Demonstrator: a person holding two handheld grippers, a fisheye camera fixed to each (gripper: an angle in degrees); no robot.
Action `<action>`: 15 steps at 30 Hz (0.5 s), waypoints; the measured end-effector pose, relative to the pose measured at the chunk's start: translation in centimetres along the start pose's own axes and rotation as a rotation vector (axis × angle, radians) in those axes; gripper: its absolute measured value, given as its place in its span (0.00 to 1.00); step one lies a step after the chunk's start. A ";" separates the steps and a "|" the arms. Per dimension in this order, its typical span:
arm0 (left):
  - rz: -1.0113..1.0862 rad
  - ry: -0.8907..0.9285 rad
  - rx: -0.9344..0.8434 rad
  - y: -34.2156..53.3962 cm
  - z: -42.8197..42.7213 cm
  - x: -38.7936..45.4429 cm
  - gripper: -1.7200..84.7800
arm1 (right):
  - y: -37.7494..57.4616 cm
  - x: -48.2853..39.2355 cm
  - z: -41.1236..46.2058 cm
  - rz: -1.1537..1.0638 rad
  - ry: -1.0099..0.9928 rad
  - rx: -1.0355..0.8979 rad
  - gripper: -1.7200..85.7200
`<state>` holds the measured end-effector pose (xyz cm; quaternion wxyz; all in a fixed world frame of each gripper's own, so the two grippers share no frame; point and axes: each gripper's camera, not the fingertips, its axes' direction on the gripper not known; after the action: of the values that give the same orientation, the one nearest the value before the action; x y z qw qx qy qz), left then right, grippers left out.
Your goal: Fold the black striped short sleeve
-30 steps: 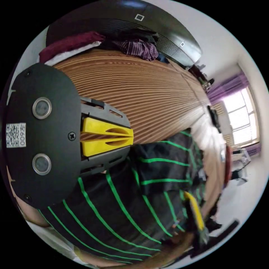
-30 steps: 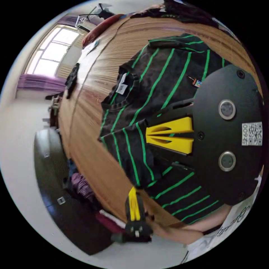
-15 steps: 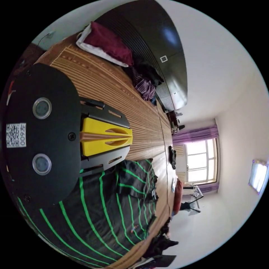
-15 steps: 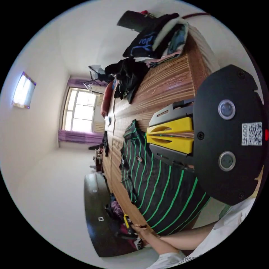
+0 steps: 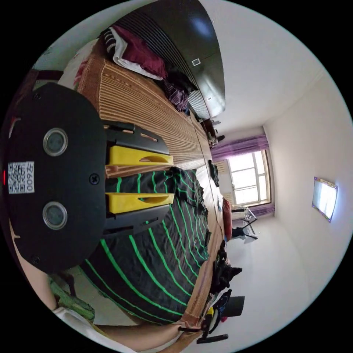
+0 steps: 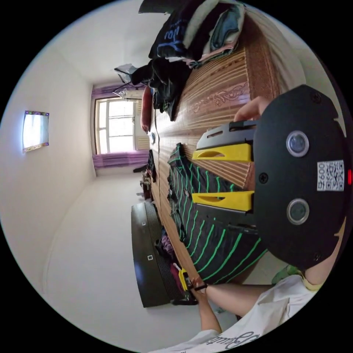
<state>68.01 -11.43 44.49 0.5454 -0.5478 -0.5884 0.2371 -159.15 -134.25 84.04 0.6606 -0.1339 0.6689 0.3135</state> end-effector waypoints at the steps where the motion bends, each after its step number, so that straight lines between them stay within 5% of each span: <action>1: 0.013 -0.006 -0.012 0.2 0.2 0.2 0.11 | -0.1 0.1 0.0 0.016 0.022 -0.011 0.10; 5: 0.019 -0.074 -0.098 1.1 2.3 0.5 0.07 | -1.0 1.3 0.0 0.141 0.138 -0.091 0.03; 11: -0.099 -0.040 -0.107 2.3 3.2 -1.7 0.04 | -1.0 2.7 -0.7 0.183 -0.029 -0.090 0.01; 15: -0.119 -0.081 -0.055 4.3 2.6 -1.9 0.03 | -1.8 -0.7 0.8 0.046 0.062 -0.166 0.01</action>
<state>66.91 -11.07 39.26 0.5190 -0.5168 -0.6476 0.2101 -157.36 -135.29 84.34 0.6187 -0.1826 0.6638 0.3785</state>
